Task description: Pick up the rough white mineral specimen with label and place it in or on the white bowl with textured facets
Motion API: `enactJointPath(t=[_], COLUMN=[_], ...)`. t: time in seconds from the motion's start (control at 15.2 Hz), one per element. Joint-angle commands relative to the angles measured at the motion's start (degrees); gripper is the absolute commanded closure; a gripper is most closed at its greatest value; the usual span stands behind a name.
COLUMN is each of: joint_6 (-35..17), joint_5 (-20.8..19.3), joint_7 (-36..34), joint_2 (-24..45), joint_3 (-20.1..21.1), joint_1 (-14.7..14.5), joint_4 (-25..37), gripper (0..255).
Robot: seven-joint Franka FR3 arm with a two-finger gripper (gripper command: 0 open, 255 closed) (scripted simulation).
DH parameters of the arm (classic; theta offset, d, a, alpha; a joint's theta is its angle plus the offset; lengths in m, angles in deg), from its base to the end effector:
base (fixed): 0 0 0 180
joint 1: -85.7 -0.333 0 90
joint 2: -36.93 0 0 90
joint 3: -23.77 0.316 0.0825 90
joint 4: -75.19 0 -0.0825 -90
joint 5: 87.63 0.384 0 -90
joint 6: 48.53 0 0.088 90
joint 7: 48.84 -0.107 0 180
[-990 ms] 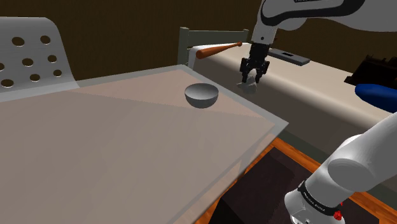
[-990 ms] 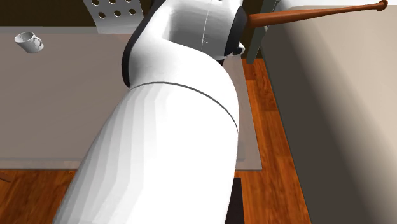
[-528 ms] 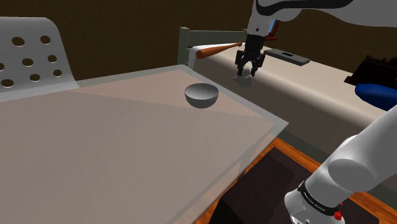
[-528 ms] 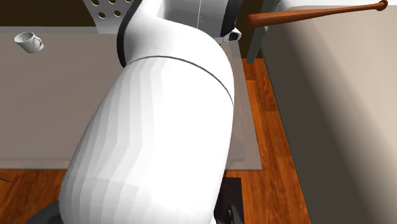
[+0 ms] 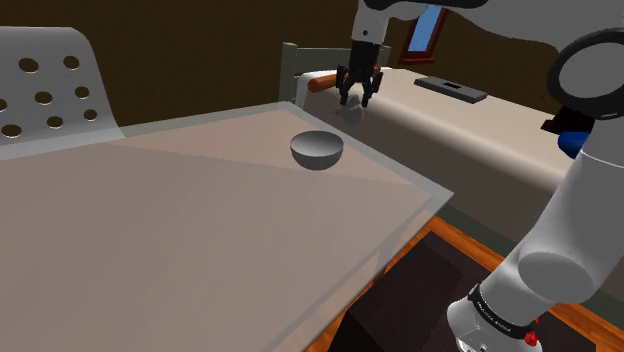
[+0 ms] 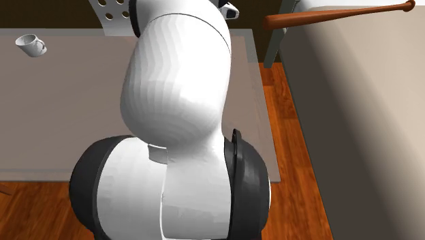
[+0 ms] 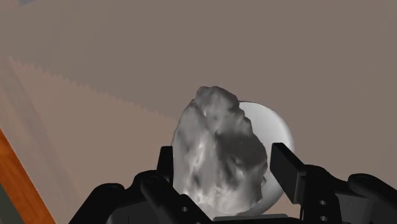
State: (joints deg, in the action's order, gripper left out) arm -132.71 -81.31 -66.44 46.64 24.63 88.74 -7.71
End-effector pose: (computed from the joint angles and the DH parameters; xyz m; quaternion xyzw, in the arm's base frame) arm 0.5934 -0.0106 0.5775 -0.9812 0.1695 0.0803 0.0460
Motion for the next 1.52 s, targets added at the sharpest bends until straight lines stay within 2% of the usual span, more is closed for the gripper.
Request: enactJointPath(t=[0.0,0.13,0.26,0.79,1.45], joint_6=[2.0,4.9,9.0,0.8,-7.5], joint_5=[0.0,0.0,-0.2,-0.2,-0.1], joint_7=[-1.5,-3.0,-4.7,-3.8,-2.9], joint_2=[4.7,10.4,17.6,14.3,12.8], joint_3=[0.5,1.0,1.4,1.3,1.2], joint_1=[-0.7,-1.5,-2.4,-2.5,-2.5], joint_4=[6.9,15.7,27.1,15.6,5.7], gripper=[255,255,255,255,255])
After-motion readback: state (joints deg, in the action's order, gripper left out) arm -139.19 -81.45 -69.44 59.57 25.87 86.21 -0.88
